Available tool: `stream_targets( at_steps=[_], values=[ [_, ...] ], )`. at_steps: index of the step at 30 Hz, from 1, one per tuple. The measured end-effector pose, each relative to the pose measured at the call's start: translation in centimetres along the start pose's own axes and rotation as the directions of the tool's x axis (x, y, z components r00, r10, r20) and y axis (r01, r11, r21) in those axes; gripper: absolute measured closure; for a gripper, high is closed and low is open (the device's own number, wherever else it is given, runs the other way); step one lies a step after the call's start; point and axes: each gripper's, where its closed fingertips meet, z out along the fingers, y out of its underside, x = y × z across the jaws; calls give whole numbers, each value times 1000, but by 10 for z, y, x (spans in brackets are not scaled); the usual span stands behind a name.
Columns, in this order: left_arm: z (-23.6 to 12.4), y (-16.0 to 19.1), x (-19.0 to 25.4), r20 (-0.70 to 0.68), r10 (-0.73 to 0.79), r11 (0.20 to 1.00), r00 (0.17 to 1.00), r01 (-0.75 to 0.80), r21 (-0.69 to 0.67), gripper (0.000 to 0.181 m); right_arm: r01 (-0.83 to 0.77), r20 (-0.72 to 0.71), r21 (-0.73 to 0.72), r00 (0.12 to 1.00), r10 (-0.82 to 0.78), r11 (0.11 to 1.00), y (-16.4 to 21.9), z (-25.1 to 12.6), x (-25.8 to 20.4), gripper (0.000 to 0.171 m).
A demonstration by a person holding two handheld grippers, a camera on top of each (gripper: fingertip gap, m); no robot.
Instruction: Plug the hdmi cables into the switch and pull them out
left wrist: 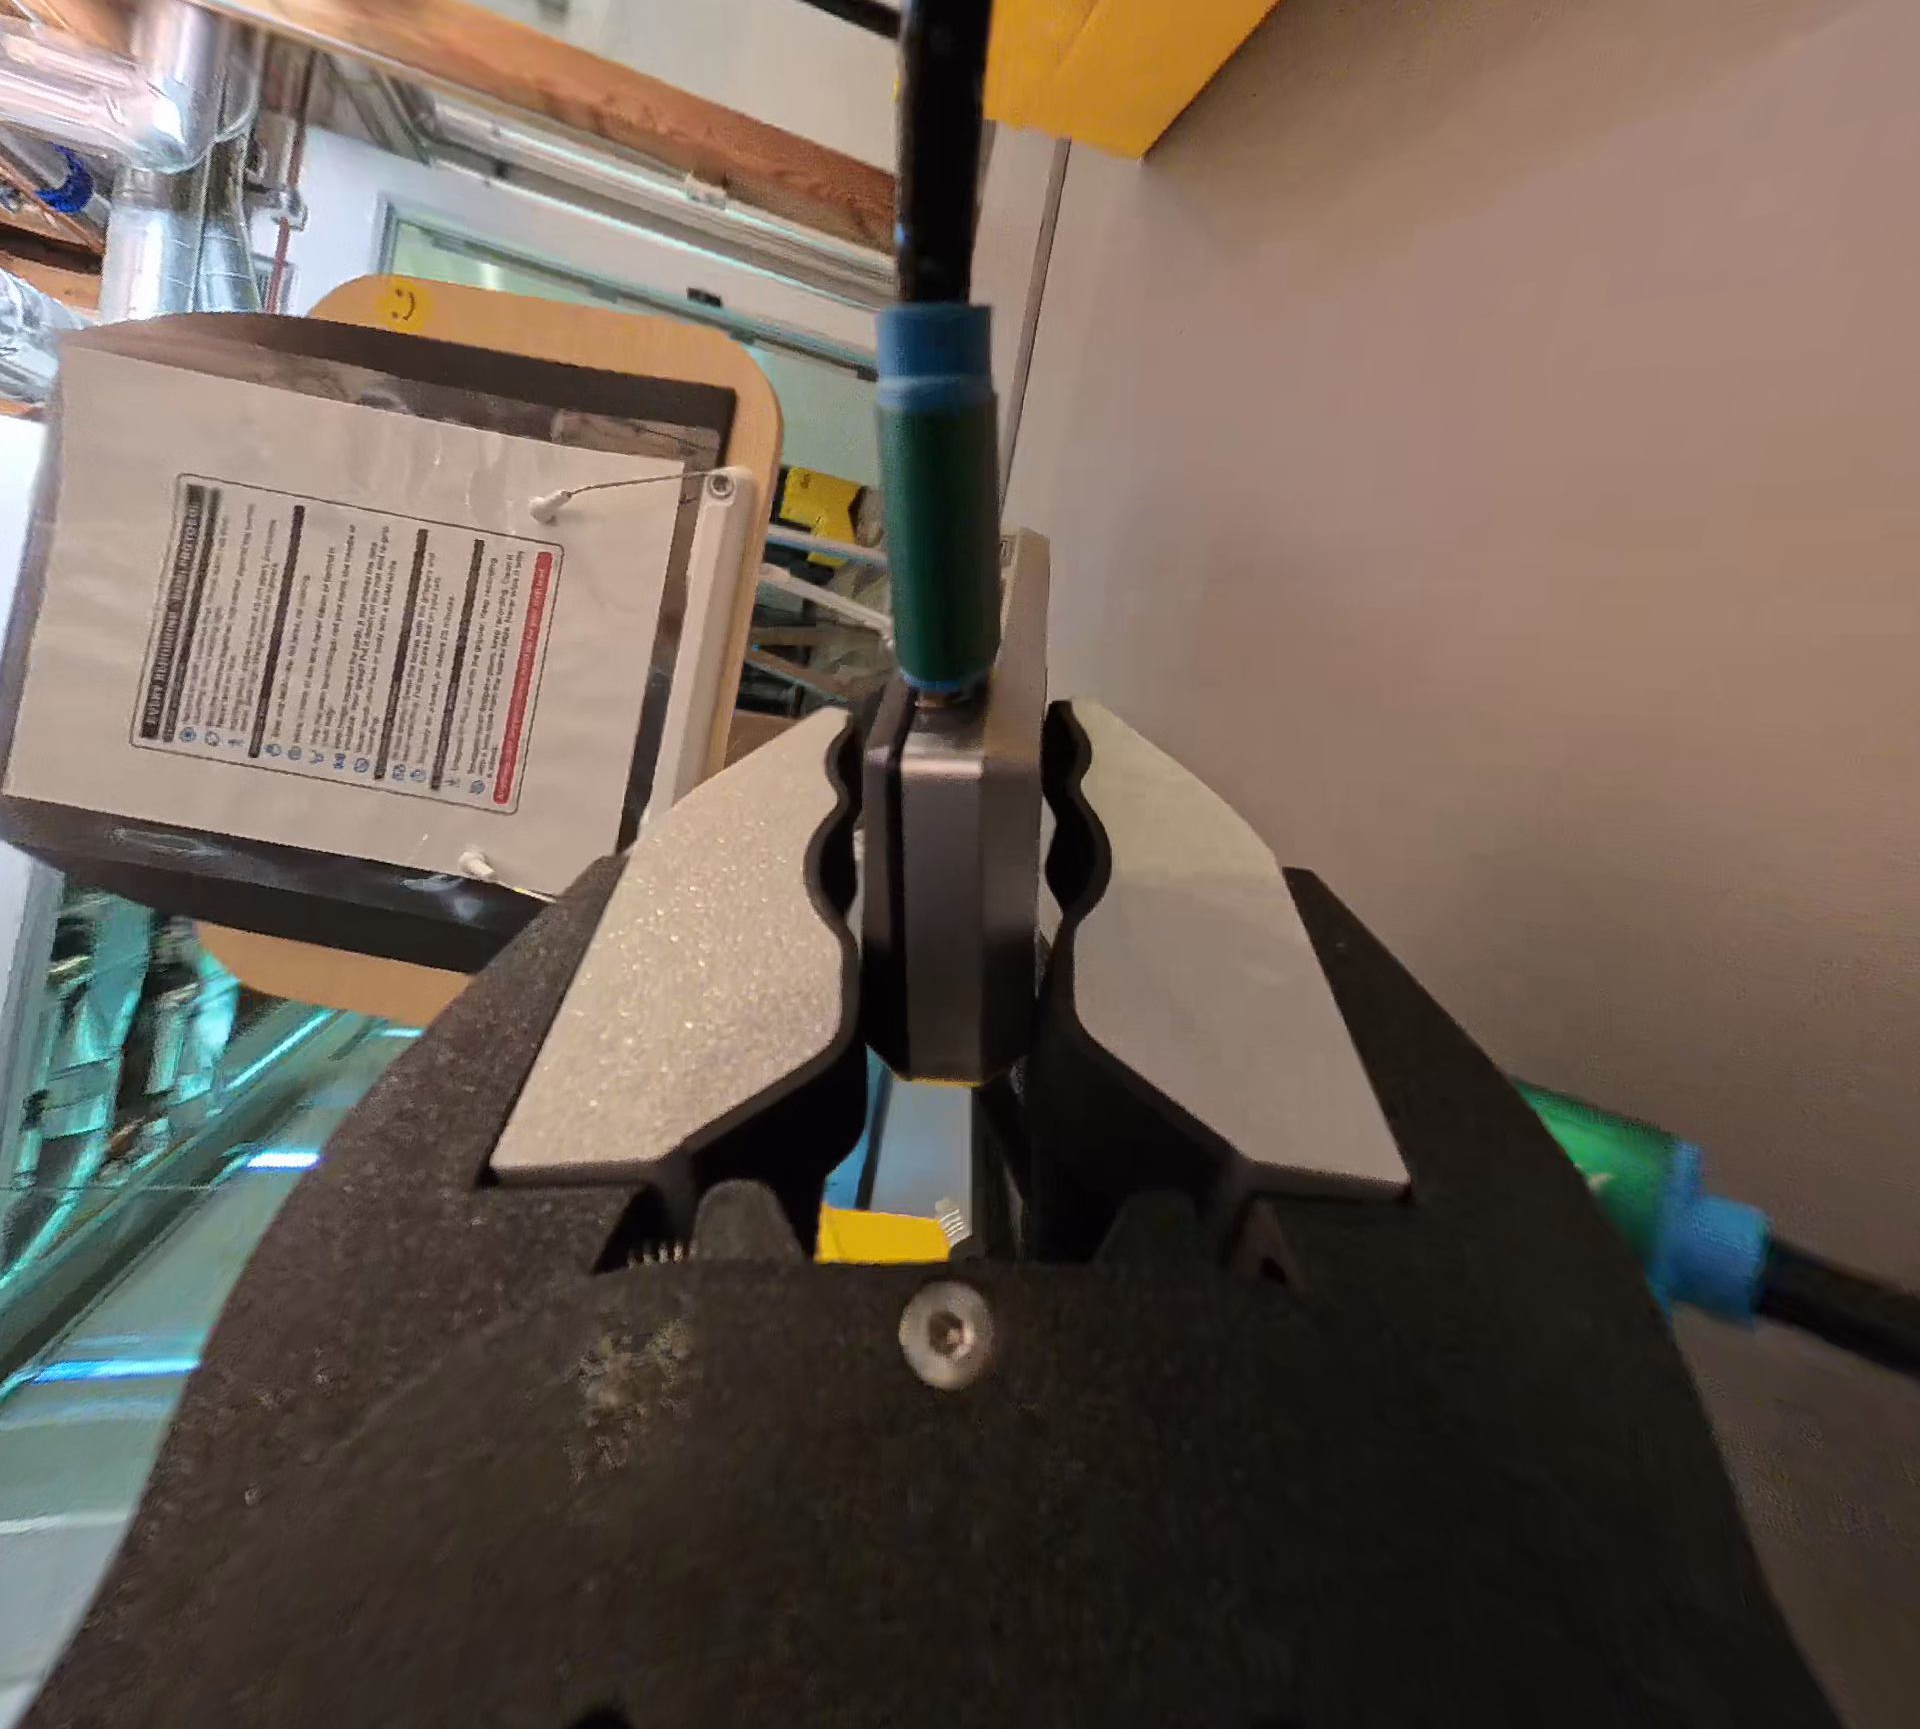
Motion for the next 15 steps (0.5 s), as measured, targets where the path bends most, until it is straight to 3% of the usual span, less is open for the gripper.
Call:
stream_targets(
  at_steps=[1, 3, 7, 10, 12, 15],
  values=[
    [-3, -3, 0, -5, -20, 999, 1000, 21, 25, 148, 43, -2, 74, 999, -43, 996, -13, -10, 0, 141],
    [-11, -13, -4, 5, -53, 995, 999, 52, 90, 148, 127, -39, 132, 992, -123, 983, -27, -25, 2, 141],
    [-29, -38, -11, -22, -134, 962, 991, 136, 237, 148, 246, -96, 84, 967, -238, 966, -21, -31, 11, 137],
    [-45, -57, -17, -73, -208, 914, 975, 221, 339, 148, 334, -27, -60, 941, -336, 941, 8, -17, 7, 128],
    [-59, -71, -22, -122, -248, 866, 961, 276, 417, 148, 467, 7, -155, 882, -472, 870, 28, -3, 1, 124],
    [-77, -89, -26, -224, -281, 792, 933, 357, 495, 148, 682, 19, -224, 718, -696, 696, 38, 18, -2, 122]
  ],
)
